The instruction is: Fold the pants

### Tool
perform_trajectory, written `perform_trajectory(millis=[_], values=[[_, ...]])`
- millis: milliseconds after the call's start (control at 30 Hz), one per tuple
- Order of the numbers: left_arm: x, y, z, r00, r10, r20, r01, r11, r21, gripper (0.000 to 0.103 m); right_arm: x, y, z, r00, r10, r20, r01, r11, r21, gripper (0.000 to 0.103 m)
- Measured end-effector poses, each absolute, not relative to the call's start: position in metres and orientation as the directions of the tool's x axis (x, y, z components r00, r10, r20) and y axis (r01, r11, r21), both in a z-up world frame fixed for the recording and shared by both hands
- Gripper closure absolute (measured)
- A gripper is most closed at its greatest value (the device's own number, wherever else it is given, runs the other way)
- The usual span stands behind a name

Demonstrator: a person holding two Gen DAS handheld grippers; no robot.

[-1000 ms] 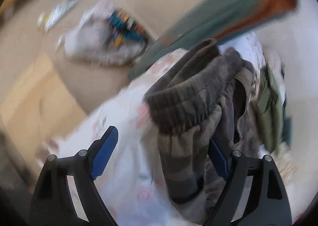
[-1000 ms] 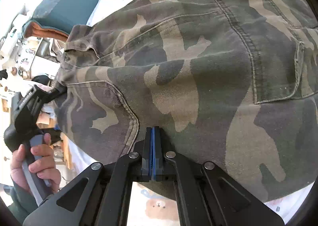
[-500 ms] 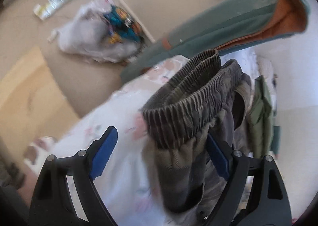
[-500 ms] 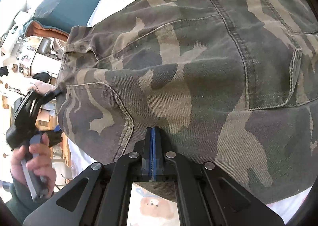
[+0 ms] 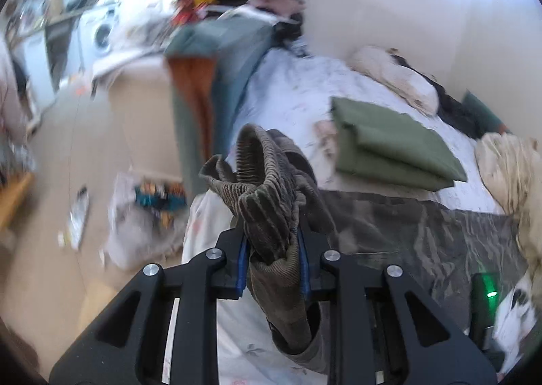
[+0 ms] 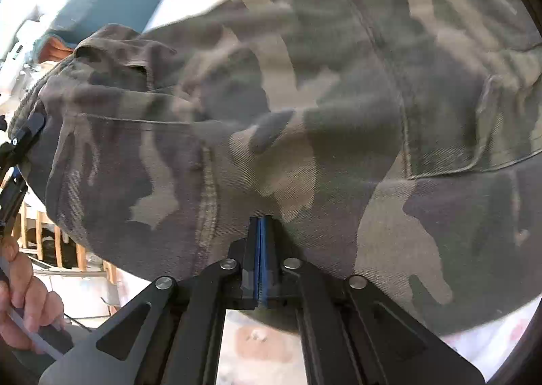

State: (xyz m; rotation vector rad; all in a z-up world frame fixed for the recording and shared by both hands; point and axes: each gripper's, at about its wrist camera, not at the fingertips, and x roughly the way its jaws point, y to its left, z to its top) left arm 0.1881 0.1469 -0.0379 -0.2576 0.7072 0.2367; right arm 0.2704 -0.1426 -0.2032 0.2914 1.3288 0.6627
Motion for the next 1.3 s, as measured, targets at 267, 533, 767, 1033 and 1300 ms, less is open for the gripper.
perform_trajectory(millis=[267,533,767,1033,1300], values=[[0.215,0.050,-0.006,0.770,0.124,-0.626,-0.138,0.990,0.027,0.084,0.258,-0.287,-0.138,0.259,0.490,-0.832,-0.156,0.871,0.465,0.091],[0.253,-0.096,-0.043,0.696,0.096,-0.711,0.084,0.973,0.214,0.085,0.255,-0.470,-0.133,0.478,0.313,-0.821,0.228,0.858,0.460,0.016],[0.264,-0.201,-0.136,0.509,0.059,-0.859,0.315,0.916,0.249,0.080,0.280,-0.491,-0.138,0.526,0.344,-0.778,0.264,0.803,0.534,0.017],[0.228,-0.174,-0.105,0.343,-0.491,-0.801,0.438,0.838,-0.326,0.022,0.283,-0.480,-0.144,0.469,0.415,-0.780,0.204,0.808,0.553,0.016],[0.240,-0.020,-0.086,0.490,-0.306,-0.816,0.146,0.952,-0.269,0.022,0.279,-0.429,-0.142,0.432,0.488,-0.759,0.080,0.817,0.571,0.016]])
